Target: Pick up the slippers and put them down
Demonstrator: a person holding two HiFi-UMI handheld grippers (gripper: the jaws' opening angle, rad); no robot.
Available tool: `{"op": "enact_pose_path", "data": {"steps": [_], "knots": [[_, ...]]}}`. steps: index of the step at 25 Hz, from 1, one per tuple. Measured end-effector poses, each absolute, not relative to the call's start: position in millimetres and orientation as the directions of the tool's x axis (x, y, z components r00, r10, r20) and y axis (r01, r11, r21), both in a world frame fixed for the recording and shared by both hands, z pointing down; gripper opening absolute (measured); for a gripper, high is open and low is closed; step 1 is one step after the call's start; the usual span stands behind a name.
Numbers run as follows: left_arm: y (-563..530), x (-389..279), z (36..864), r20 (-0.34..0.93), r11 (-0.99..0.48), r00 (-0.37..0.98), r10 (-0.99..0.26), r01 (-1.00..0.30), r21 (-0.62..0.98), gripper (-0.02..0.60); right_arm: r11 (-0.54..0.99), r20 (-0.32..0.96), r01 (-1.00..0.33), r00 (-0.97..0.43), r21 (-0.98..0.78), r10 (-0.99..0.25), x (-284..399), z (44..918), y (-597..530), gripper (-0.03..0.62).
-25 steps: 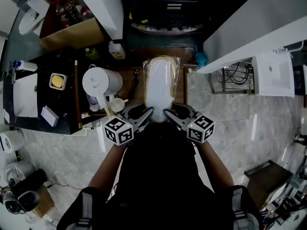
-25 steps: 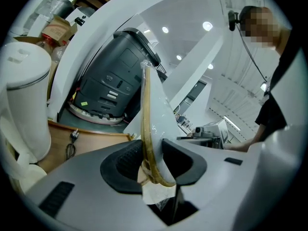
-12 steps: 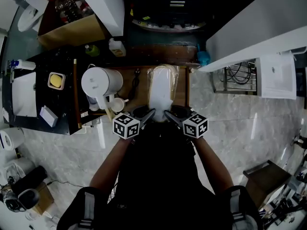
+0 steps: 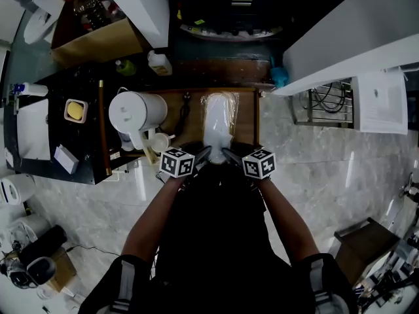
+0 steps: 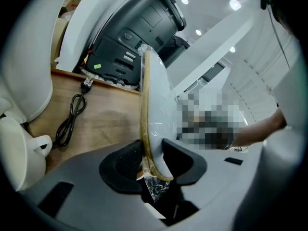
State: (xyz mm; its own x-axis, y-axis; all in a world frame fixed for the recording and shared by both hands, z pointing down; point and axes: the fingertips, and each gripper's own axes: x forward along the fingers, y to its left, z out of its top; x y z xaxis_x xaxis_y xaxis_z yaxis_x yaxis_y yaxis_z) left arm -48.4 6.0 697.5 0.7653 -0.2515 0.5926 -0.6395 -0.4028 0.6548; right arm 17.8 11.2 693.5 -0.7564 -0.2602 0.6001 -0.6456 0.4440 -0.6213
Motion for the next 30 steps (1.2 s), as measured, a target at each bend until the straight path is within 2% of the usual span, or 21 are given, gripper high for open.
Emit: {"op": "enact_pose_path", "data": {"steps": [12,21,30], "knots": [[-8,-45,747,0.681,-0.264,0.683,-0.266,-0.731,0.63,0.137,0.349,0.693,-0.732,-0.675,-0.586,-0.253,24,741,-3,0.152],[-6,-48,768,0.683,-0.153,0.682,-0.262,-0.728,0.668,0.144,0.289,0.706,-0.745,-0.665,-0.601,-0.245,22,757,-6,0.158],[-9,-50,776,0.738,-0.207,0.633,-0.233,-0.774,0.598,0.15,0.321,0.774,-0.807,-0.578,-0.496,-0.258,26,766,-11,0.178]]}}
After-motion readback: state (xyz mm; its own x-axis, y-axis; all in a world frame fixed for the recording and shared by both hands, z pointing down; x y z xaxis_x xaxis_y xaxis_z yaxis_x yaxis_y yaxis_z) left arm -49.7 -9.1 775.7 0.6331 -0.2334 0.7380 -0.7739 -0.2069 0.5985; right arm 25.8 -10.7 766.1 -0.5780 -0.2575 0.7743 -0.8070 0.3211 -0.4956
